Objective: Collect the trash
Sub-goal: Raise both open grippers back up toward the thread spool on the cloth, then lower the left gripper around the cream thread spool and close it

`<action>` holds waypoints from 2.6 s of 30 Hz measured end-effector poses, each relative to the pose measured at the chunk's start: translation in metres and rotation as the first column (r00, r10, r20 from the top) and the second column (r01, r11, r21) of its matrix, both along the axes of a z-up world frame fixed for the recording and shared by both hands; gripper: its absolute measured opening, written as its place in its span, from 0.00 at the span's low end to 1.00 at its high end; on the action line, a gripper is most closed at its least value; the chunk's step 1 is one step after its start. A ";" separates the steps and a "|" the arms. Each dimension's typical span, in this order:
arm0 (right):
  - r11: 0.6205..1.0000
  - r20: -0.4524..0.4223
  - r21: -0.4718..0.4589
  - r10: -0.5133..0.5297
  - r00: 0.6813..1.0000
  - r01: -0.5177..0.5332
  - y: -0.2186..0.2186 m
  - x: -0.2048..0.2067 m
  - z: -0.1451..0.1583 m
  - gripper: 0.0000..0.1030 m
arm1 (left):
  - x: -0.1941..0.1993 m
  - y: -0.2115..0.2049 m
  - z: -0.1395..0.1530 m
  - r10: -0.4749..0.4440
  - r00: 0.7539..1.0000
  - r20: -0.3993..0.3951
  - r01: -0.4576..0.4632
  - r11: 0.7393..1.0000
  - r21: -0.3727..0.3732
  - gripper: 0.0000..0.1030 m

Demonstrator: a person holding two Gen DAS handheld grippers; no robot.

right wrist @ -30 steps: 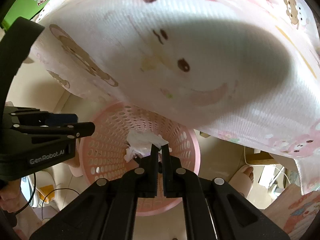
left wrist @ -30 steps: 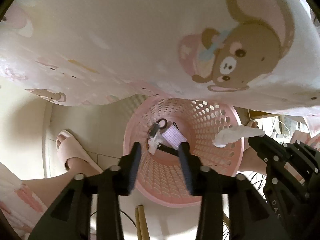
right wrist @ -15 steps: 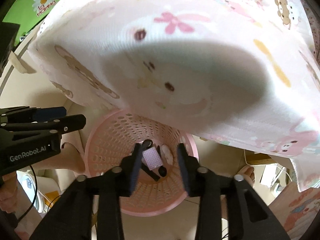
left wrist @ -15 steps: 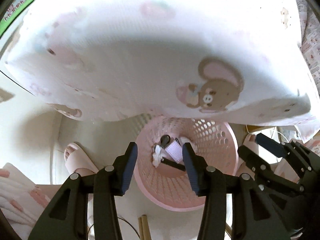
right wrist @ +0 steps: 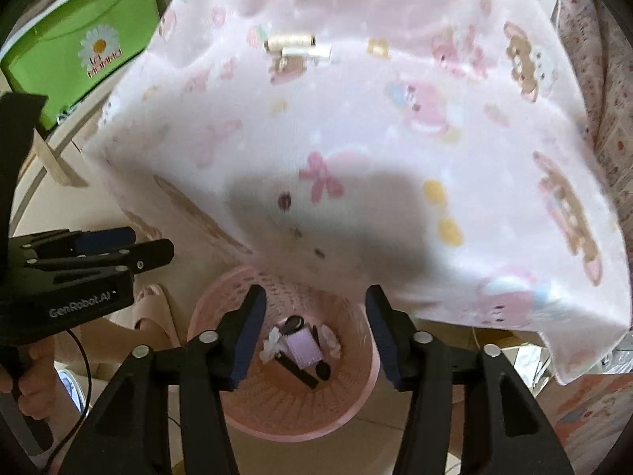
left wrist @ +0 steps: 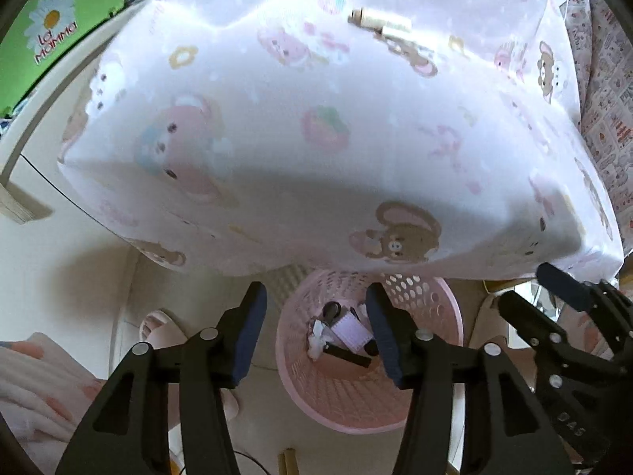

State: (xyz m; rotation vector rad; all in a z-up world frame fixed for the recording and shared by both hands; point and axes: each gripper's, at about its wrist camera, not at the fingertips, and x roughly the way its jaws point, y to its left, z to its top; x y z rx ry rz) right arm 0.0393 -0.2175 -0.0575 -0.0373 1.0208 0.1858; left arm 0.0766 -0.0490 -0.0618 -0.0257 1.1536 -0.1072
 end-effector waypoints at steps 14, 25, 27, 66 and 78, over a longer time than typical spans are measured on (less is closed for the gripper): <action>0.998 0.242 0.020 -0.061 0.968 0.058 -0.014 -0.023 0.058 0.67 | -0.027 -0.004 0.060 -0.027 0.942 0.335 0.004 0.997 0.071 0.62; 0.997 0.415 -0.037 -0.040 0.909 0.061 -0.028 0.007 0.123 0.78 | 0.009 0.008 0.148 -0.041 0.839 0.543 -0.040 0.990 0.137 0.81; 0.997 0.452 -0.031 -0.048 0.891 0.070 -0.033 0.014 0.138 0.80 | 0.020 0.011 0.165 -0.036 0.820 0.571 -0.048 0.990 0.132 0.83; 0.976 0.348 -0.051 -0.183 0.920 0.213 -0.077 0.100 0.094 0.84 | 0.093 0.016 0.084 0.018 0.922 0.386 -0.030 0.999 0.025 0.78; 0.968 0.319 -0.034 -0.226 0.920 0.250 -0.085 0.109 0.090 0.84 | 0.141 -0.027 0.075 -0.047 0.946 0.320 0.081 0.992 -0.094 0.69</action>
